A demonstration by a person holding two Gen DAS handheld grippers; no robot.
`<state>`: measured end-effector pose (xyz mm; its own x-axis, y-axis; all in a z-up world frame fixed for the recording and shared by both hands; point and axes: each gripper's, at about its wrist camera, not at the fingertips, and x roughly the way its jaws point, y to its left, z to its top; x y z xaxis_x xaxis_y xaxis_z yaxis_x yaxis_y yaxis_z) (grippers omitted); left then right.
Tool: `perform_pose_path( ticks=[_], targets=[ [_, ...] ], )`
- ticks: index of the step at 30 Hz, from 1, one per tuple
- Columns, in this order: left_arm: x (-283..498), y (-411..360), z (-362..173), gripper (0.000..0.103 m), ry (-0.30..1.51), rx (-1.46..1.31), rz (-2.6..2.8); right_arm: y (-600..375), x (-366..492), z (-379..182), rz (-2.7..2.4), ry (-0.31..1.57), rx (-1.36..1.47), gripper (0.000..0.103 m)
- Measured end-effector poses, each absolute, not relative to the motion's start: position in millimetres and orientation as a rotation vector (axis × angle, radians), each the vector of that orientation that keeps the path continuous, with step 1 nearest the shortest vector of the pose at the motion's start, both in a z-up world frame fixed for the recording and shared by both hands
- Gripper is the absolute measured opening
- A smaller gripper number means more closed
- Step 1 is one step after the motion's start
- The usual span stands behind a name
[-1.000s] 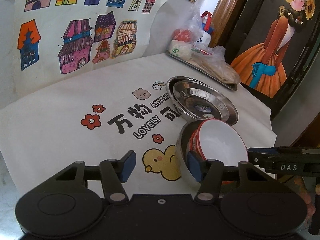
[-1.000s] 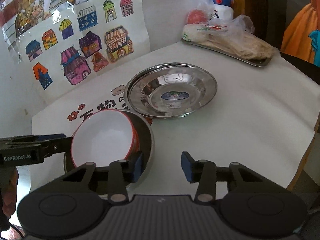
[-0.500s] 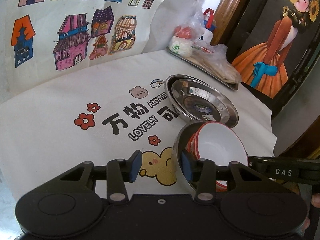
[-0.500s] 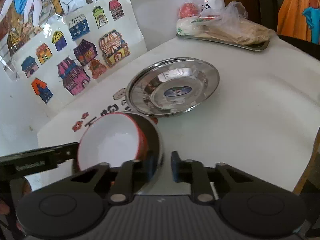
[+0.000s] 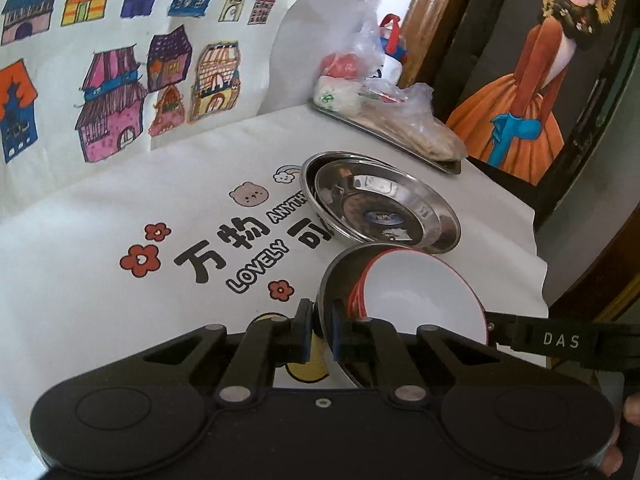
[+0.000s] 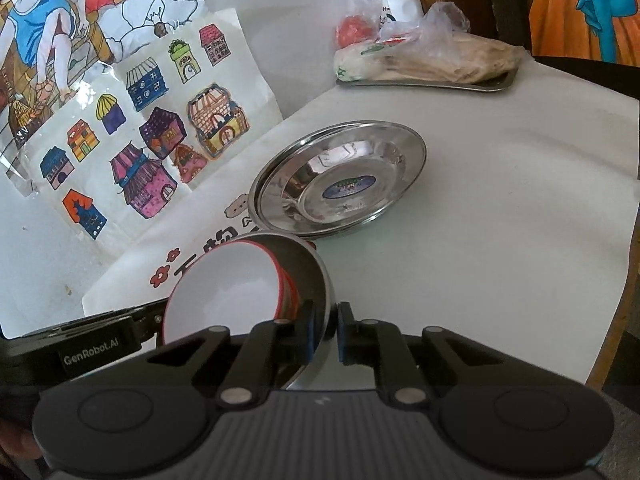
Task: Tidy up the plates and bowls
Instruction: 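Lift the steel bowl holding the white bowls with both tools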
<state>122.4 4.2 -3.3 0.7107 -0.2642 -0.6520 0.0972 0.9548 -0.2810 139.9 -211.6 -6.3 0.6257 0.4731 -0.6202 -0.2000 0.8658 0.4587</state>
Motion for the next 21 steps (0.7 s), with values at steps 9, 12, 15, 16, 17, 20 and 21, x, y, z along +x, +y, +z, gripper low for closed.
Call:
perform_pose_path(
  ticks=[9, 12, 15, 16, 17, 20, 21],
  targets=[
    [120, 3, -3, 0.006, 0.745, -0.268, -0.178, -216, 130, -10, 0.365, 0.783, 0.441, 0.012],
    [120, 2, -3, 0.006, 0.741, -0.267, -0.173, -218, 129, -12, 0.358, 0.779, 0.459, 0.012],
    [120, 0, -2, 0.006, 0.738, -0.263, -0.165, -219, 128, -12, 0.351, 0.776, 0.468, 0.012],
    [120, -1, -2, 0.006, 0.74, -0.265, -0.164, -219, 128, -12, 0.349, 0.775, 0.466, 0.012],
    [121, 0, -2, 0.006, 0.743, -0.269, -0.164, -220, 128, -11, 0.348, 0.775, 0.467, 0.012],
    [123, -1, -2, 0.006, 0.751, -0.285, -0.166, -222, 128, -11, 0.341, 0.773, 0.474, 0.012],
    [123, -1, -2, 0.006, 0.753, -0.289, -0.166, -223, 128, -11, 0.338, 0.771, 0.477, 0.012]
  ],
)
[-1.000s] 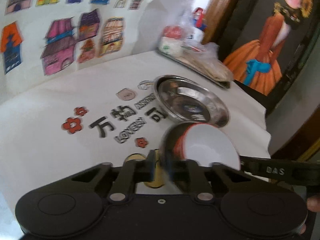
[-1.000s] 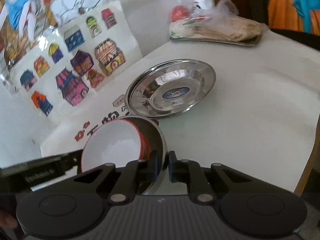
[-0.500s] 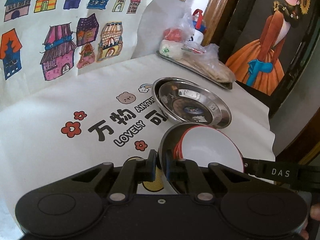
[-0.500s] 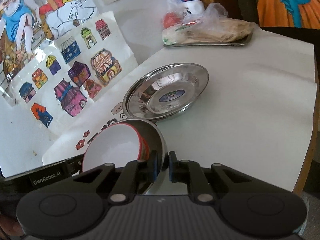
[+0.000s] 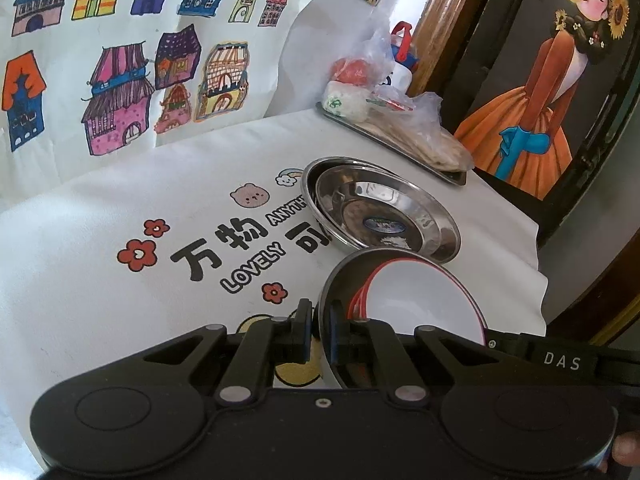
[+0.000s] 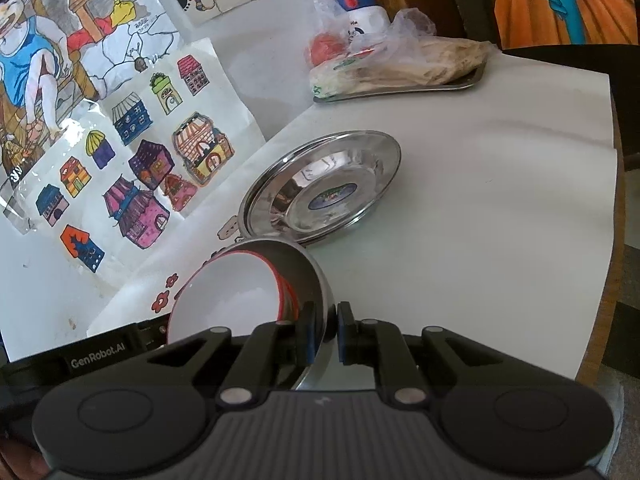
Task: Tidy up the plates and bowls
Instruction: 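Lift the steel bowl holding the white bowls with both tools, then carry the bowl stack with both tools over the steel plate stack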
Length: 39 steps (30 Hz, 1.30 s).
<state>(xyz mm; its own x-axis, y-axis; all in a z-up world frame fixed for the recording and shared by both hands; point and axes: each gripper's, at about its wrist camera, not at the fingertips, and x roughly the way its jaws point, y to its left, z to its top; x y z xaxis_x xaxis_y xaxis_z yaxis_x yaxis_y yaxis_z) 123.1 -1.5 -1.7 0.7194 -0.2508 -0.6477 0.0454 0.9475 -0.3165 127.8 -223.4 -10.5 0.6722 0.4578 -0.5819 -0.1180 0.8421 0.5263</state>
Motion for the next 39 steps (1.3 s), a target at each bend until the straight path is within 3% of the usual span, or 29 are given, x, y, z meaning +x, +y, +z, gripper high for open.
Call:
perform_pose_path(
  ticks=[24, 39],
  targets=[
    [147, -29, 21, 0.006, 0.702, -0.301, -0.217, -256, 137, 17, 0.276, 0.677, 0.51, 0.012],
    [198, -33, 31, 0.006, 0.68, -0.312, -0.193, -252, 203, 36, 0.293, 0.639, 0.442, 0.012]
  ],
)
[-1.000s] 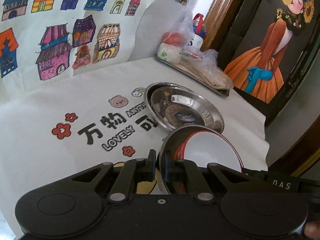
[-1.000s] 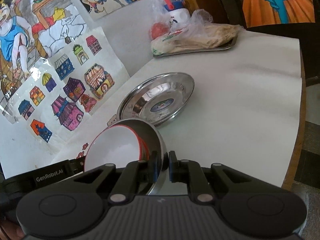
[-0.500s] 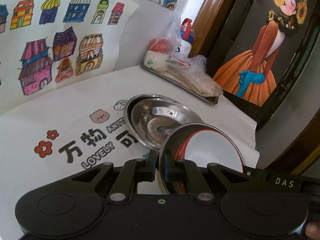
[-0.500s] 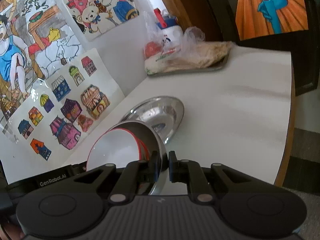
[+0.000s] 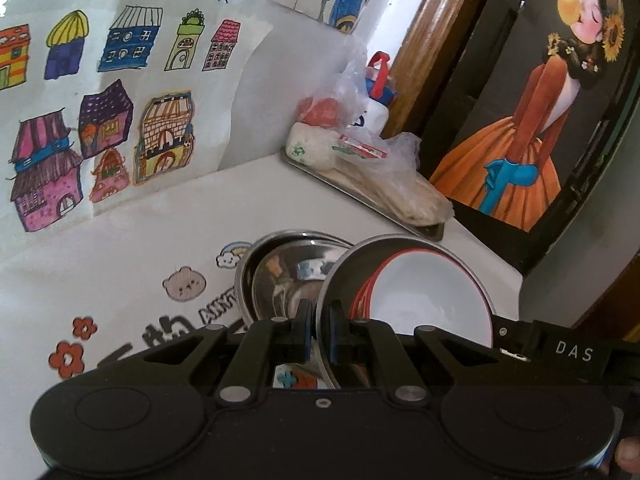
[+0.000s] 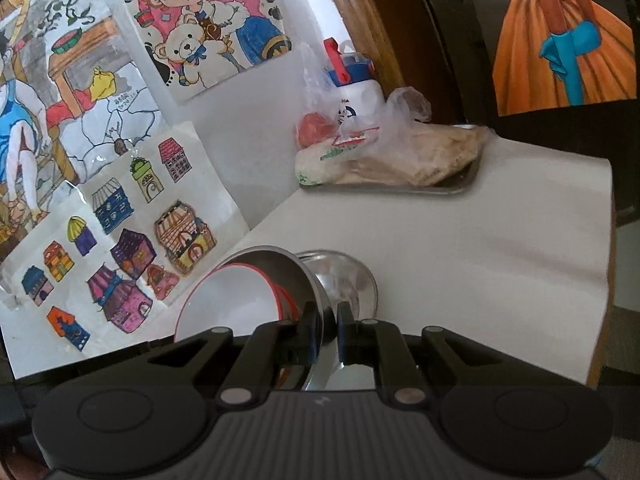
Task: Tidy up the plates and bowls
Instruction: 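Carry the bowl stack with both tools over the steel plate stack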
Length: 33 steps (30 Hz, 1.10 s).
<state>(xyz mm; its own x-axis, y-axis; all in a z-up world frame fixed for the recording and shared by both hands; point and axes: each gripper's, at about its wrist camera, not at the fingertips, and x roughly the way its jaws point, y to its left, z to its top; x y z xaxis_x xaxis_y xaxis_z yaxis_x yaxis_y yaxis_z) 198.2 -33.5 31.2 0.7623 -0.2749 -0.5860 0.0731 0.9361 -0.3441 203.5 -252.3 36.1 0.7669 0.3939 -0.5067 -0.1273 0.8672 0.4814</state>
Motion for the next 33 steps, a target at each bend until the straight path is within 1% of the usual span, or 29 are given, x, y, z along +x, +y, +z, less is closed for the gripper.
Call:
perform_pose_path(
  ticks=[13, 33],
  targets=[
    [250, -31, 8, 0.006, 0.728, -0.298, -0.123, -244, 257, 7, 0.329, 0.708, 0.438, 0.012],
    [262, -32, 1, 0.006, 0.731, -0.289, -0.096, -242, 272, -1, 0.342, 0.713, 0.431, 0.013]
  ],
)
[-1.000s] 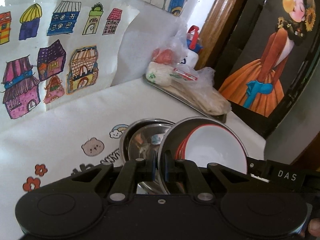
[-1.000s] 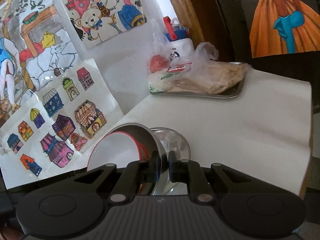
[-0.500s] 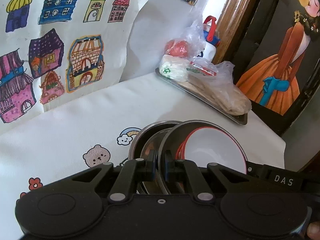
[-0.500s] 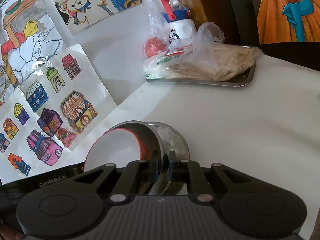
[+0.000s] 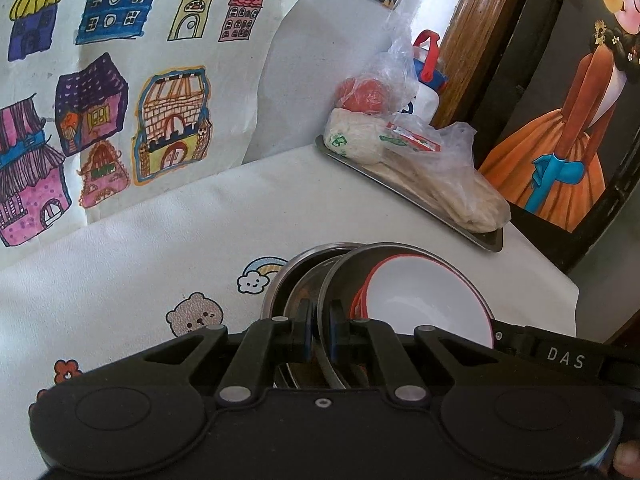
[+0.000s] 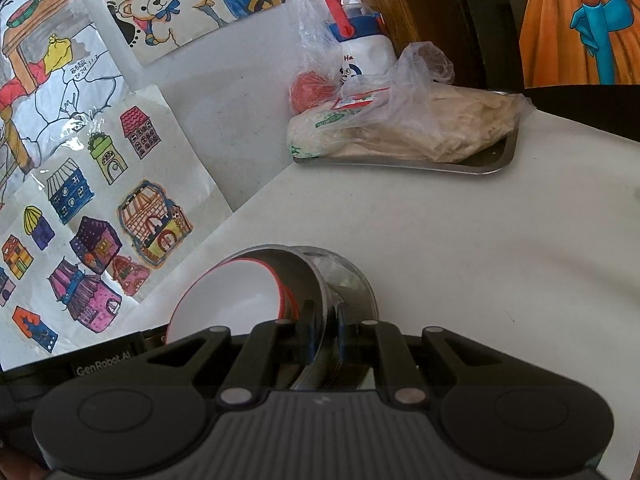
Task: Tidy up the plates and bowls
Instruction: 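Carry the bowl stack with both tools over the steel plate stack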
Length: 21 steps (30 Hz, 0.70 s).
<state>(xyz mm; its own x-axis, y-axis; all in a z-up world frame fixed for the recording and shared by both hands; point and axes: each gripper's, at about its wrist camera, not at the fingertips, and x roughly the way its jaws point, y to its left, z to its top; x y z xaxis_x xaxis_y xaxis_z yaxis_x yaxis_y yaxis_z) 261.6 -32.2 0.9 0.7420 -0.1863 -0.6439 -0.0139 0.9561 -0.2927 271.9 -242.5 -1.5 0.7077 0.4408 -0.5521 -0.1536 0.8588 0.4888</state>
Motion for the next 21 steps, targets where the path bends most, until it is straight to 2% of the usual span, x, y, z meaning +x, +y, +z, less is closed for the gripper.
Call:
perform_pose_path(
  ticks=[21],
  targets=[
    [262.7, -31.0, -0.5, 0.006, 0.715, -0.3, -0.09, -239.3, 268.5, -5.2, 0.331, 0.662, 0.413, 0.014]
  ],
)
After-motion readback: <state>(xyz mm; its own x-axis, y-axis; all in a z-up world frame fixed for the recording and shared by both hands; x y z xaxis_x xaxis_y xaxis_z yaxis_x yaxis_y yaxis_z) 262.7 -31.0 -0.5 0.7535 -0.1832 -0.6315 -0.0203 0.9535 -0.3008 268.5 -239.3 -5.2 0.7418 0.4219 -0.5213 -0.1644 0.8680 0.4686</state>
